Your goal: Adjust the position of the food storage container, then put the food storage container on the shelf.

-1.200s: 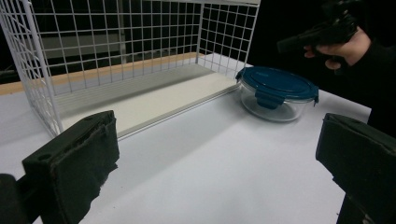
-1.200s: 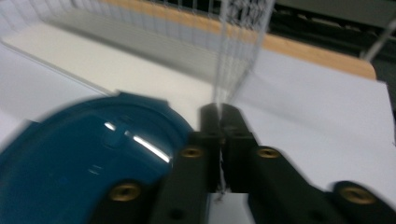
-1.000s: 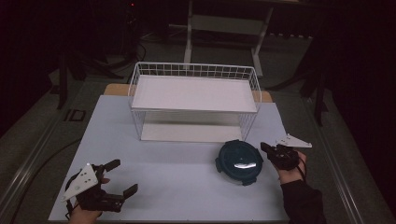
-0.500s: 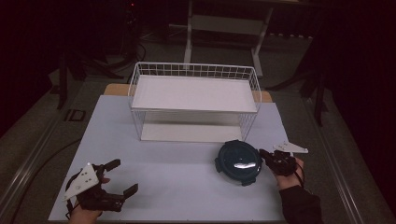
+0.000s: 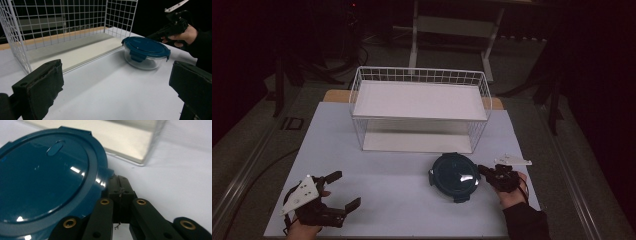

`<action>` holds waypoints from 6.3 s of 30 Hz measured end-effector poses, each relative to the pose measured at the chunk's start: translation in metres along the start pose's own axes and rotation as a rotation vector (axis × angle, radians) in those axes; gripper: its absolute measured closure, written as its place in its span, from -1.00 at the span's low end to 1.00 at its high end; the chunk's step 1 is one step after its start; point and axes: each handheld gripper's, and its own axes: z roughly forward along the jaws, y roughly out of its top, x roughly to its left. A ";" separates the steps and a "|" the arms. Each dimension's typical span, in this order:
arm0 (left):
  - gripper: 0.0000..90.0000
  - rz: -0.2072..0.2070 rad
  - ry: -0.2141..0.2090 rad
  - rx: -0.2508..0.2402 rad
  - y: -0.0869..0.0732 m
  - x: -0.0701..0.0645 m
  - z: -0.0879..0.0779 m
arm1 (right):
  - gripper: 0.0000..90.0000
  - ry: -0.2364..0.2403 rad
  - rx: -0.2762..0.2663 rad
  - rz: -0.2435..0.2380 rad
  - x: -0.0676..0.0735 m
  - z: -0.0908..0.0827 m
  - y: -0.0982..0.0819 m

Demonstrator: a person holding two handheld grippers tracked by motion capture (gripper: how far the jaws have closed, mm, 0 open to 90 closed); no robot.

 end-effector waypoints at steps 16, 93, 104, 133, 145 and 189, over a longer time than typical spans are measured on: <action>-1.00 -0.001 -0.008 0.007 0.000 0.000 0.002 | 1.00 0.103 0.023 0.005 0.028 0.013 0.001; -1.00 -0.299 -0.129 0.302 0.030 0.016 0.098 | -0.77 0.329 -0.268 -0.144 0.104 -0.018 0.045; -0.98 -0.669 -0.185 0.476 0.005 0.036 0.117 | -0.76 0.328 -0.233 -0.169 0.112 -0.013 0.041; 0.14 -0.910 -0.272 0.551 -0.018 0.043 0.123 | -0.66 0.349 -0.178 -0.125 0.108 -0.005 0.035; 0.23 -0.743 -0.303 0.535 -0.011 0.029 0.109 | -0.19 0.425 -0.017 0.075 0.094 0.015 0.023; 0.25 -0.511 -0.261 0.400 0.018 0.011 0.095 | 0.25 0.603 0.045 0.267 0.083 0.020 0.023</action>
